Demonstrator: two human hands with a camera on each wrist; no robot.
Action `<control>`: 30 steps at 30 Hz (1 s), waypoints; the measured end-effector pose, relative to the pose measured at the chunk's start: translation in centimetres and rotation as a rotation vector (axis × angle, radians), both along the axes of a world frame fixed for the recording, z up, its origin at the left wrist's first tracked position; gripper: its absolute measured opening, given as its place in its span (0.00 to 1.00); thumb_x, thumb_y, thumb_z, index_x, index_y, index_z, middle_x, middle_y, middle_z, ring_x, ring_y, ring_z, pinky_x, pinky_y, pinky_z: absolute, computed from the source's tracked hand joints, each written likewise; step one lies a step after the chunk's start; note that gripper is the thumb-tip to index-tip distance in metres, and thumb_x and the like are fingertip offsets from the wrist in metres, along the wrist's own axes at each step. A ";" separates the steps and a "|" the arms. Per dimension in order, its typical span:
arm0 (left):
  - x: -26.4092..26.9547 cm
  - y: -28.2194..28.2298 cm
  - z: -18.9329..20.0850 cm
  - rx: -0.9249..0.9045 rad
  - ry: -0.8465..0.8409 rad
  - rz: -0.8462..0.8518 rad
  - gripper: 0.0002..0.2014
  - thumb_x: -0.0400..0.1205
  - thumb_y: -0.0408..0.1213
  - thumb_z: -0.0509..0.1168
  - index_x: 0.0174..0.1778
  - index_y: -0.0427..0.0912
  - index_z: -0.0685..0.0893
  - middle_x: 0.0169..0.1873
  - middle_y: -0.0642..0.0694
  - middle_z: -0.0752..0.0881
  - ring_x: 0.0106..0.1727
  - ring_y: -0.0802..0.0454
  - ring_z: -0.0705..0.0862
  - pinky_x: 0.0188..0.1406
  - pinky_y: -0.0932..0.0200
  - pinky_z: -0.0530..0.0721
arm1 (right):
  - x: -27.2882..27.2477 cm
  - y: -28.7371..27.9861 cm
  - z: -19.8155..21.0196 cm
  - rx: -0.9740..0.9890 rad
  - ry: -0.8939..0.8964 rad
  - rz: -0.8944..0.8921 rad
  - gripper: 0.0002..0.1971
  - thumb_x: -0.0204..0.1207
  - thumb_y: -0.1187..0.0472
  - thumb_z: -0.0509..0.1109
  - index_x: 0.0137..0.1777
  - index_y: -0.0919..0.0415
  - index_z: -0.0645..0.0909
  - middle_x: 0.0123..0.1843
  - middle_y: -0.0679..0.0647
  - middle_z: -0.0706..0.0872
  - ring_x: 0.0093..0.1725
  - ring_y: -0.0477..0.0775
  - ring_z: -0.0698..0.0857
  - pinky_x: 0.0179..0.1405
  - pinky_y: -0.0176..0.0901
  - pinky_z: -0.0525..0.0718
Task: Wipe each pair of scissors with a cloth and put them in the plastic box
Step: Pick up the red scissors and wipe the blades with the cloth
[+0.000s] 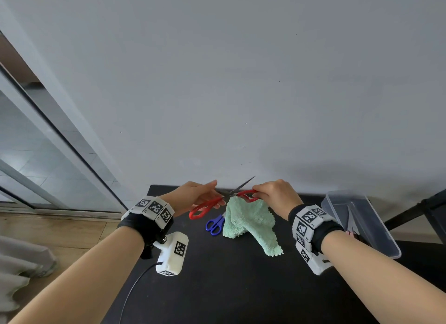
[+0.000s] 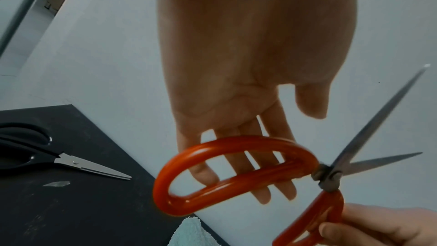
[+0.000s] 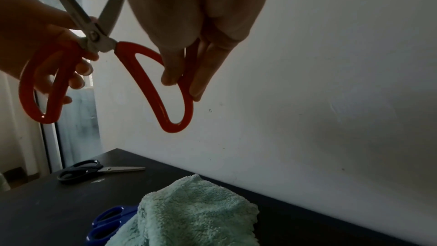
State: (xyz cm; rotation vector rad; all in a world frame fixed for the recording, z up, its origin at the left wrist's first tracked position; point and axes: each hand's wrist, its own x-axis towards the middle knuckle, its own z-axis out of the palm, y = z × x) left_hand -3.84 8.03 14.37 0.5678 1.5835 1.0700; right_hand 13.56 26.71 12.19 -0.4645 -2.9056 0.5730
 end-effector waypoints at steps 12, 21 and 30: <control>-0.8 -1.1 -1.4 -0.014 0.125 0.204 0.11 0.75 0.31 0.74 0.53 0.35 0.87 0.47 0.36 0.90 0.45 0.45 0.90 0.51 0.50 0.89 | 0.0 -1.1 -1.0 -0.690 -0.036 -0.262 0.06 0.77 0.66 0.72 0.51 0.63 0.88 0.44 0.60 0.90 0.43 0.53 0.91 0.46 0.44 0.90; -0.3 -1.1 -2.2 0.003 -0.143 0.420 0.11 0.77 0.32 0.72 0.53 0.33 0.84 0.43 0.40 0.88 0.45 0.45 0.89 0.46 0.48 0.89 | -0.5 -2.7 -0.7 -0.983 -0.048 -0.336 0.05 0.78 0.68 0.69 0.50 0.64 0.86 0.43 0.60 0.89 0.45 0.57 0.91 0.48 0.49 0.90; 1.4 -1.1 -2.7 -0.029 -0.377 0.402 0.15 0.76 0.34 0.73 0.57 0.36 0.84 0.49 0.39 0.90 0.50 0.42 0.89 0.54 0.47 0.87 | -0.7 -4.1 -0.4 -1.149 0.025 -0.385 0.08 0.79 0.67 0.68 0.54 0.68 0.85 0.46 0.63 0.90 0.42 0.55 0.92 0.41 0.41 0.90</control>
